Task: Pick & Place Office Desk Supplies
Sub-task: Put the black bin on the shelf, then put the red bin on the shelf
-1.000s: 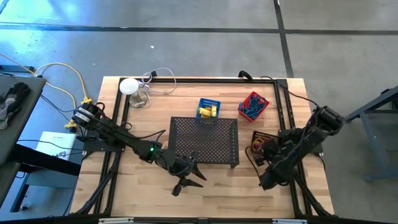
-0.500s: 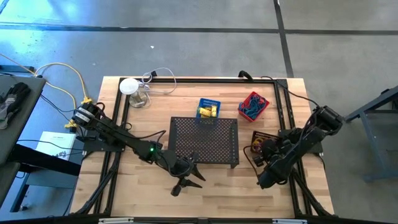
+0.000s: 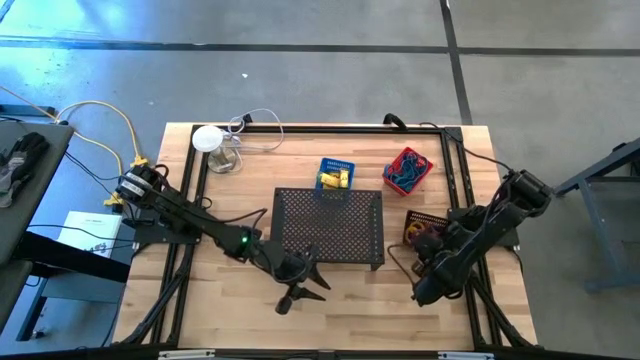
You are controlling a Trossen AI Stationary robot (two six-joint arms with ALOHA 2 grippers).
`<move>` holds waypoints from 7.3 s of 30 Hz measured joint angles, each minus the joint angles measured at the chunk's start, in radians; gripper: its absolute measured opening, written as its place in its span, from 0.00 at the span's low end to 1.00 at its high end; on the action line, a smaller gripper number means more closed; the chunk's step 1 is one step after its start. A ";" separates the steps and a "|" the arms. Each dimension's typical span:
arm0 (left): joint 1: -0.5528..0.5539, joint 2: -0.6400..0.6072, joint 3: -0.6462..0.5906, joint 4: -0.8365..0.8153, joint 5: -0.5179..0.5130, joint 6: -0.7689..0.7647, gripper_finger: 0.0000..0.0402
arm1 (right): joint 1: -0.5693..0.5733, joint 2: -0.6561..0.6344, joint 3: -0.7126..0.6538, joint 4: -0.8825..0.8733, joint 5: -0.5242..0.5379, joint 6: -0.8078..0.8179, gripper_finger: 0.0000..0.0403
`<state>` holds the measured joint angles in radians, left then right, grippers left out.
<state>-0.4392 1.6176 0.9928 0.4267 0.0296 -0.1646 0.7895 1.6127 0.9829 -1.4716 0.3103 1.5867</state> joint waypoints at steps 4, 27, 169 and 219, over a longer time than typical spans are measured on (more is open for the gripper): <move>0.006 0.000 0.000 0.000 -0.002 0.000 0.33 | -0.029 0.000 0.007 0.056 -0.036 -0.186 0.52; 0.005 0.000 0.000 -0.002 -0.001 0.000 0.33 | -0.320 0.000 -0.026 0.298 -0.152 -0.616 0.52; -0.167 0.000 0.000 -0.343 0.045 -0.202 0.33 | -0.523 0.329 1.120 -0.001 -0.127 -1.193 0.32; -0.087 0.000 0.000 -0.339 0.049 -0.172 0.33 | -0.332 -0.414 0.038 0.053 0.002 -0.727 0.30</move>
<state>-0.5261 1.6173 0.9924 0.0872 0.0784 -0.3370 0.4574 1.1992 1.0207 -1.4183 0.3121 0.8598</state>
